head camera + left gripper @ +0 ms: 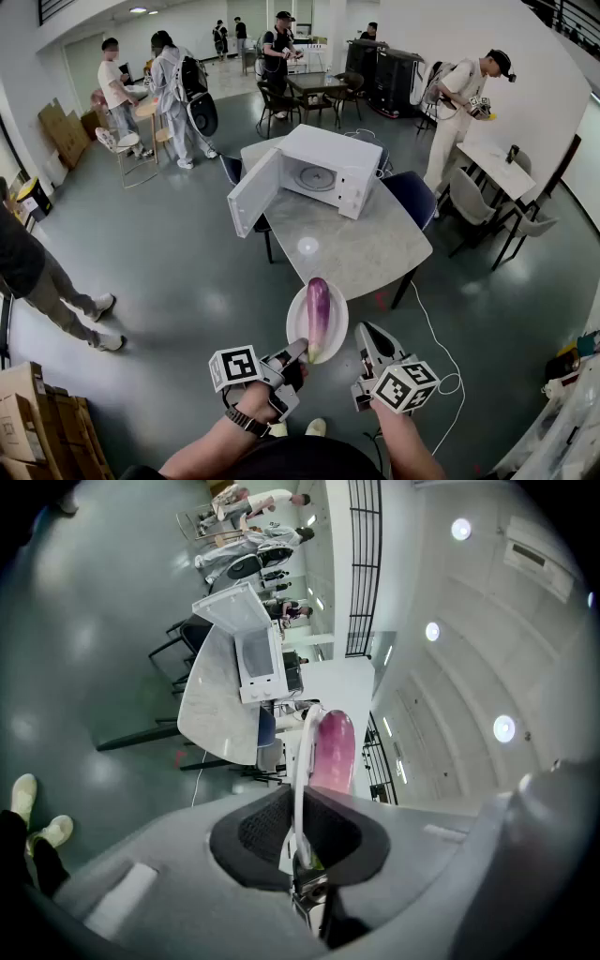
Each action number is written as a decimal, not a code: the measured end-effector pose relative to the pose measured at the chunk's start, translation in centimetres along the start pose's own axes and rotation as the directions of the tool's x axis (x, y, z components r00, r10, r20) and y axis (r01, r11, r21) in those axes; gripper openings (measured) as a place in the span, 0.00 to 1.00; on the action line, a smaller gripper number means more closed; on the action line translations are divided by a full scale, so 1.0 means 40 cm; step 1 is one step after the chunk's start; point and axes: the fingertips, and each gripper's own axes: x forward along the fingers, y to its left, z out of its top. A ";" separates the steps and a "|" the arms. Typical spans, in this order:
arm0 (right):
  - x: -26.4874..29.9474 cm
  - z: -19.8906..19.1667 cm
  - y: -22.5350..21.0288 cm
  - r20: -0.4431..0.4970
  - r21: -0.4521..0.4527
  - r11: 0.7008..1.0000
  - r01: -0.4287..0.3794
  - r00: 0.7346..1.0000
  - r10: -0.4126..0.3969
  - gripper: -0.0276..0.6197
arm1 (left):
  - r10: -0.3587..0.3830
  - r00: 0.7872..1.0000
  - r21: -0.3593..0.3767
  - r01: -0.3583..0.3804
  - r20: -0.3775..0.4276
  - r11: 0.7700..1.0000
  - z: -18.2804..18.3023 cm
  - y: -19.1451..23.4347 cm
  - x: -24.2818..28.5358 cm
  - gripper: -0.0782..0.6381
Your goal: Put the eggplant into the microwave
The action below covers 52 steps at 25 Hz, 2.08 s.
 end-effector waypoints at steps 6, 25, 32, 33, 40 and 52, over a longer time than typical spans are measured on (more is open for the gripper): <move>0.001 -0.005 0.001 -0.004 0.000 1.000 -0.001 1.000 0.001 0.04 | 0.007 1.000 -0.005 -0.007 -0.002 1.000 -0.004 0.004 -0.002 0.14; -0.029 -0.008 0.008 0.017 0.055 0.998 -0.037 0.999 0.036 0.05 | 0.032 0.999 0.014 -0.032 0.019 0.999 -0.021 0.020 -0.006 0.14; -0.037 -0.005 -0.001 0.009 0.054 0.996 -0.068 0.998 0.067 0.05 | 0.052 0.997 0.006 -0.053 0.051 0.999 -0.037 0.024 0.000 0.14; -0.039 -0.006 -0.002 0.007 0.053 0.996 -0.074 0.997 0.074 0.05 | 0.055 0.997 0.005 -0.055 0.056 0.998 -0.041 0.025 0.001 0.14; -0.047 -0.014 -0.013 -0.001 0.060 0.993 -0.103 0.995 0.103 0.05 | 0.067 0.995 0.006 -0.067 0.078 0.998 -0.066 0.028 0.009 0.14; 0.027 0.020 -0.042 0.005 0.047 0.995 -0.090 0.996 0.089 0.05 | 0.056 0.996 -0.008 -0.056 0.069 0.998 0.002 0.034 0.066 0.14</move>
